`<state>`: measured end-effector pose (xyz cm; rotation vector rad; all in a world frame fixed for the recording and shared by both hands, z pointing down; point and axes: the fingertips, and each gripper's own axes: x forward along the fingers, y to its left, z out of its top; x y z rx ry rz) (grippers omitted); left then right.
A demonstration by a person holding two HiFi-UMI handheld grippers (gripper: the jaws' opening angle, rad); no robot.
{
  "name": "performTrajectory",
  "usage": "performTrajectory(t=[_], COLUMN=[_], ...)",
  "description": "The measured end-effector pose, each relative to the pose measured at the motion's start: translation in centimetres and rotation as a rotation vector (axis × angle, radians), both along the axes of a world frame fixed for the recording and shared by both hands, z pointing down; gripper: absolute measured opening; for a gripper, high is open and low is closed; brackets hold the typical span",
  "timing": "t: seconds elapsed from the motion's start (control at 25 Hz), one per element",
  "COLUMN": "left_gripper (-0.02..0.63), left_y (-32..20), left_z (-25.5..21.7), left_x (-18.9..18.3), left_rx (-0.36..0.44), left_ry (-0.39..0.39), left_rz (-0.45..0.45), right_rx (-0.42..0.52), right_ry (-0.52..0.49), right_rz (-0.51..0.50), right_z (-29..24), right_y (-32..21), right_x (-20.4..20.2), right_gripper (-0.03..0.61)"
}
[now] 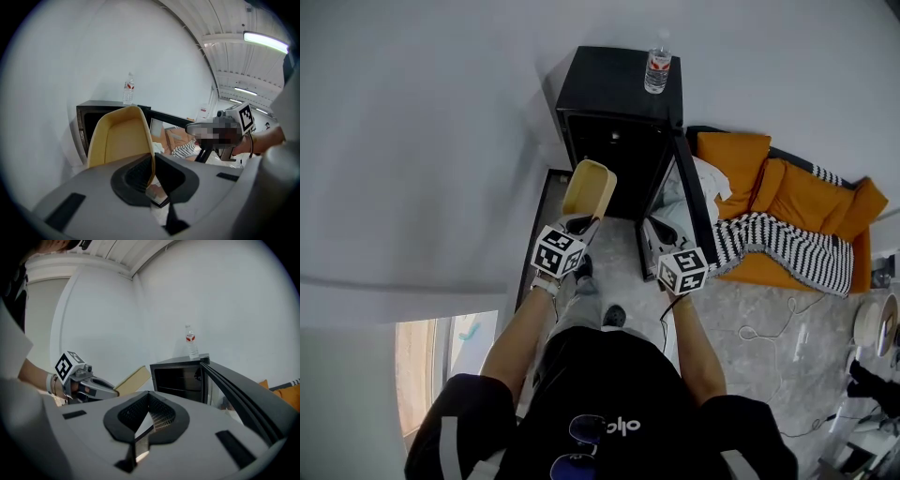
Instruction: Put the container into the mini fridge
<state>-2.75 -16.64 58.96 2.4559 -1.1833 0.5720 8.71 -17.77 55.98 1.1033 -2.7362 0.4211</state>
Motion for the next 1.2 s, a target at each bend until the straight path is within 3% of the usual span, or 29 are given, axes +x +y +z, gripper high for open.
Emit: performTrajectory(t=[0.68, 1.2], left_gripper=[0.023, 0.023], left_y=[-11.1, -19.8], left_z=[3.5, 5.9], left_x=[-1.2, -1.4], left_rx=[-0.077, -0.118], left_ry=[0.014, 0.000], left_rz=[0.141, 0.185], right_rx=[-0.042, -0.105], right_ry=[0.039, 0.062], right_rz=[0.074, 0.110], right_z=[1.4, 4.4], right_y=[-10.6, -16.7], right_x=[-3.8, -5.0], right_gripper=[0.006, 0.006])
